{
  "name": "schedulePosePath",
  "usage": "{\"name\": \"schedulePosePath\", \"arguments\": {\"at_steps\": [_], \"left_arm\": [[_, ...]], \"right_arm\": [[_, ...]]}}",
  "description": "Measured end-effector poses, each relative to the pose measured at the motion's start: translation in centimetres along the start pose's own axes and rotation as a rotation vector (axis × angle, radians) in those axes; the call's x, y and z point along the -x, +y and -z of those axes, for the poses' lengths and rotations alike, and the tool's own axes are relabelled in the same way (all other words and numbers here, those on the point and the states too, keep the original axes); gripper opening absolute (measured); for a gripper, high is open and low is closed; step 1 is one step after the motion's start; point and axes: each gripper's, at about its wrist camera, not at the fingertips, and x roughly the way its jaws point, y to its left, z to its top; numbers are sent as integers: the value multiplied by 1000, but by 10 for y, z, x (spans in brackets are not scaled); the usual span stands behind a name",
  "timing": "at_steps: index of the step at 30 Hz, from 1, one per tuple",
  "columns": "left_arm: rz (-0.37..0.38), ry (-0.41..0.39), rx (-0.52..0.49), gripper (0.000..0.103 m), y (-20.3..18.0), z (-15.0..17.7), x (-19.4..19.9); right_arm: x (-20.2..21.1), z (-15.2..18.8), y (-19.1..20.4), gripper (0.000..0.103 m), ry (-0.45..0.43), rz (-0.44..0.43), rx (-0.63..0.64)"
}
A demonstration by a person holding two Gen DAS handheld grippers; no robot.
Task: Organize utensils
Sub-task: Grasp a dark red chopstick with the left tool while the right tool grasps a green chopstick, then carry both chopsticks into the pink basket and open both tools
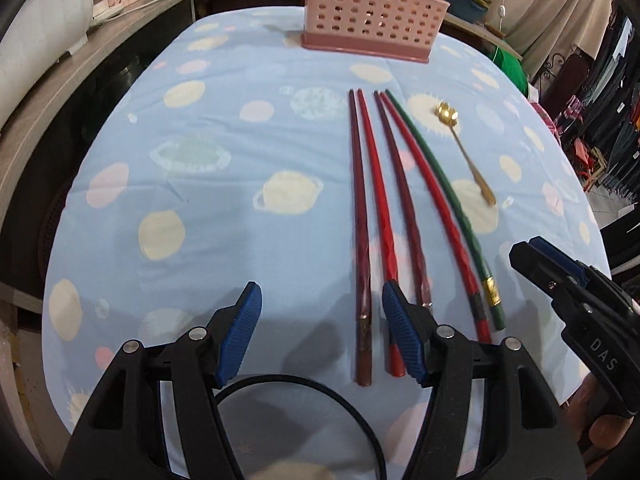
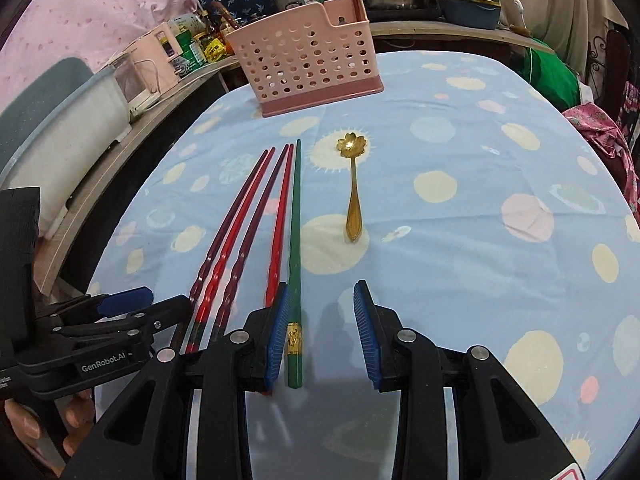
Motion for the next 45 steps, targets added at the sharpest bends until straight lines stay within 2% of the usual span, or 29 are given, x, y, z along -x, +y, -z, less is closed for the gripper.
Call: {"name": "schedulePosePath", "arguments": {"at_steps": [17, 23, 31, 36, 45], "left_arm": [[-90, -64, -99, 59, -16, 11, -1], [-94, -79, -108, 51, -16, 11, -1], [-79, -82, -124, 35, -21, 12, 0], [-68, -79, -107, 27, -20, 11, 1], [-45, -75, -100, 8, -17, 8, 0]], "right_arm": [[-13, 9, 10, 32, 36, 14, 39], [-15, 11, 13, 31, 29, 33, 62], [-16, 14, 20, 28, 15, 84, 128], [-16, 17, 23, 24, 5, 112, 160], [-17, 17, 27, 8, 7, 105, 178]]}}
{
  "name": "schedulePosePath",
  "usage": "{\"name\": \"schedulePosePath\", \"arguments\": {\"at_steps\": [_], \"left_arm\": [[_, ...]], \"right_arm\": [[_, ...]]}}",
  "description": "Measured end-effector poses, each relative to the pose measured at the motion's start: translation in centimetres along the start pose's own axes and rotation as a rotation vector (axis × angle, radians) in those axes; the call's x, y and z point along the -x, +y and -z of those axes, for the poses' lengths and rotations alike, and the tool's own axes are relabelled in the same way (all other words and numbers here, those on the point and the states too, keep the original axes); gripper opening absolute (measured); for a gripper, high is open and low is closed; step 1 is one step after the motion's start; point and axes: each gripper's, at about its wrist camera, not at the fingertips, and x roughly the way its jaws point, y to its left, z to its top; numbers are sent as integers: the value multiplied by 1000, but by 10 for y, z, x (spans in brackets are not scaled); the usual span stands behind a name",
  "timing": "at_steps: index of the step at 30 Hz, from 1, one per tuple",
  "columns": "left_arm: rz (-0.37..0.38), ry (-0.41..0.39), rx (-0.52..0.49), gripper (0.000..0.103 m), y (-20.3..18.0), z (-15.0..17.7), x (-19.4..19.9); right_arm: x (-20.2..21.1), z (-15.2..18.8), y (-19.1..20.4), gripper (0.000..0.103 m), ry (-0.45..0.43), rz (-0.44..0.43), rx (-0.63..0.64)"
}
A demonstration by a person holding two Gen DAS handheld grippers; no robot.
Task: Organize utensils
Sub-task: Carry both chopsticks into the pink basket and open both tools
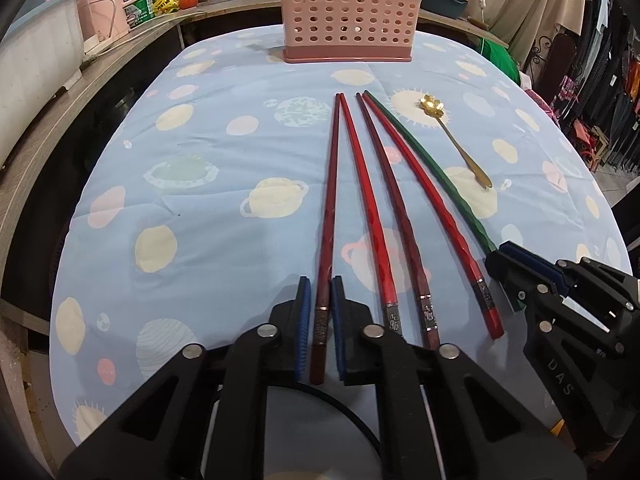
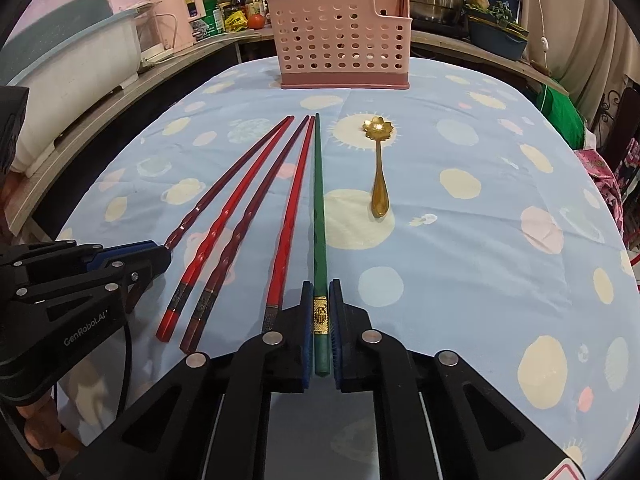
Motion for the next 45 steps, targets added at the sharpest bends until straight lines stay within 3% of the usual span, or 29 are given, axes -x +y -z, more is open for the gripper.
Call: {"name": "schedulePosePath", "arguments": {"at_steps": [9, 16, 28, 45], "left_arm": [[67, 33, 57, 7, 9, -7, 2], [94, 20, 100, 7, 16, -17, 15], [120, -66, 128, 7, 20, -53, 56], [95, -222, 130, 7, 23, -134, 101]], "right_arm": [[3, -3, -5, 7, 10, -35, -40], [19, -15, -11, 7, -32, -46, -58], [59, -57, -25, 7, -158, -72, -103], [93, -131, -53, 7, -326, -68, -162]]}}
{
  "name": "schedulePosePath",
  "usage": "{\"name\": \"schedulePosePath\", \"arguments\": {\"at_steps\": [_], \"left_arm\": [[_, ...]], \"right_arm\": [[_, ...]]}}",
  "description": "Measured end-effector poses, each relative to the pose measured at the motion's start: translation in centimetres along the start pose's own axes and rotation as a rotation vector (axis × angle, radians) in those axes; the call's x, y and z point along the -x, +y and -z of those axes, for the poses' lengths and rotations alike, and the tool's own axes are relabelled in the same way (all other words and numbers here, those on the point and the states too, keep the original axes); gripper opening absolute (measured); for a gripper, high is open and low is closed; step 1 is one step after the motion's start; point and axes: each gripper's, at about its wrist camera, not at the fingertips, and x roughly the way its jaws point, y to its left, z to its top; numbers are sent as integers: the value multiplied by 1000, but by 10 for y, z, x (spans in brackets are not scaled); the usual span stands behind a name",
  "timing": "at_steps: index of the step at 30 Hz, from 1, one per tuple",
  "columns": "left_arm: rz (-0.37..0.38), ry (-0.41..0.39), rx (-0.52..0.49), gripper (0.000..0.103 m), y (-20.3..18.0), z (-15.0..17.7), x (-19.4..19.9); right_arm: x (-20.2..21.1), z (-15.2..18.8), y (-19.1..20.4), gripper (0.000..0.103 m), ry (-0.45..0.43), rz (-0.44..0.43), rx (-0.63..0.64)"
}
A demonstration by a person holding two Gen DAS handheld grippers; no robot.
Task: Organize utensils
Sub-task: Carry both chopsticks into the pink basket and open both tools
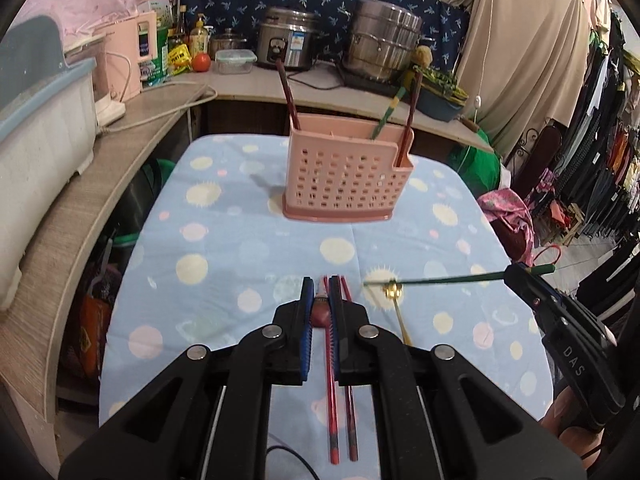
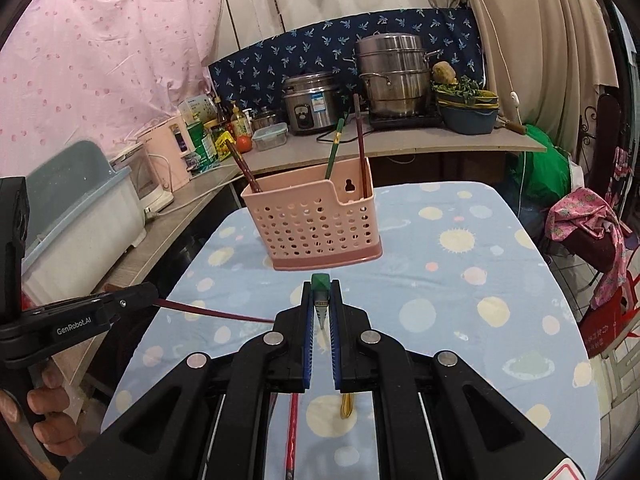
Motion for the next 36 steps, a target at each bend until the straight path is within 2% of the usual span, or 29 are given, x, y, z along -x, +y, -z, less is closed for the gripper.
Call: {"name": "schedulePosePath", "arguments": {"at_steps": [12, 24, 36], "left_arm": [[-19, -105, -4, 7, -5, -70, 10], [-9, -264, 23, 7, -10, -146, 31], [-11, -381, 40, 7, -19, -197, 30]], "right_arm": [[0, -54, -13, 7, -103, -22, -46], [-4, -124, -13, 7, -242, -52, -72], [-27, -186, -6, 7, -358, -58, -93]]}}
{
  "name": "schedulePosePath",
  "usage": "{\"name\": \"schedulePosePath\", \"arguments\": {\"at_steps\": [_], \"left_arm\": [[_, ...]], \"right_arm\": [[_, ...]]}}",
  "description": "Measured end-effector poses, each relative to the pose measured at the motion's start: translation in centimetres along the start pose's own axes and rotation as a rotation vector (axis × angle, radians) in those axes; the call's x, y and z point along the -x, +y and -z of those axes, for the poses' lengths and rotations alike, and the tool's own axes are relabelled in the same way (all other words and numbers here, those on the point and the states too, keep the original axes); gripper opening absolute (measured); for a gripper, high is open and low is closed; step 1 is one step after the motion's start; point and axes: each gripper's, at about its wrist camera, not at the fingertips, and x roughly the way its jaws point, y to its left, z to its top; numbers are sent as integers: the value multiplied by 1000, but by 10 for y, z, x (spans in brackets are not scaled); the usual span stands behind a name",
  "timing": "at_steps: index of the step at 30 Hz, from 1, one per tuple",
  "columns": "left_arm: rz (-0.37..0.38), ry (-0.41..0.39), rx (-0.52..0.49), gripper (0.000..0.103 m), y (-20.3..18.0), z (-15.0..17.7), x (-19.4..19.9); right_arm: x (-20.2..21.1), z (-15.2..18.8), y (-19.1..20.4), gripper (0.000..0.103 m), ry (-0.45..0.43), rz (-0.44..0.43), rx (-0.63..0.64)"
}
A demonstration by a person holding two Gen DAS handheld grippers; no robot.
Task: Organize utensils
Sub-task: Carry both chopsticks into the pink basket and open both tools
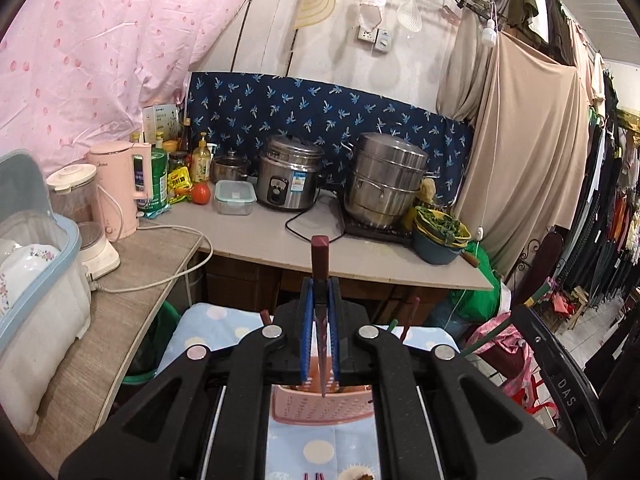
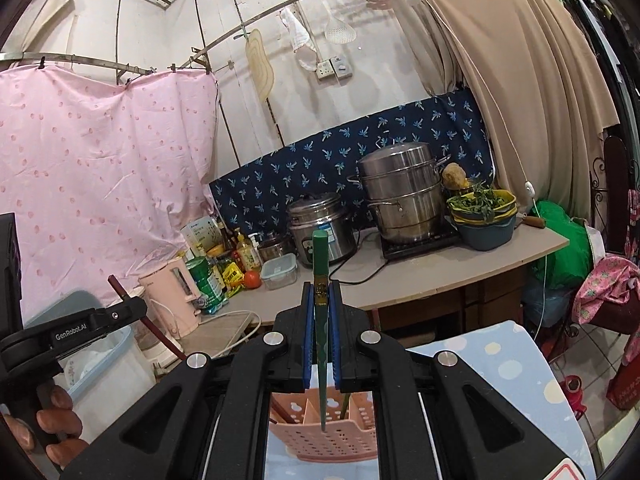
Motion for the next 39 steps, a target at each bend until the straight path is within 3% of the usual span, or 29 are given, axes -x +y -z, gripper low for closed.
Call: {"name": "schedulePosePath", "arguments": {"at_steps": [8, 20, 34, 39], "left_arm": [[-30, -16, 1, 7, 6, -2, -29], [-31, 71, 27, 7, 25, 19, -75], [-36, 146, 72, 8, 35, 36, -104], [-42, 152, 62, 19, 33, 38, -103]], "right_arm": [[-37, 0, 3, 7, 9, -2, -11], [-86, 41, -12, 7, 136, 40, -38], [-100, 59, -25, 14, 191, 58, -41], [-99, 58, -25, 19, 187, 60, -41]]}}
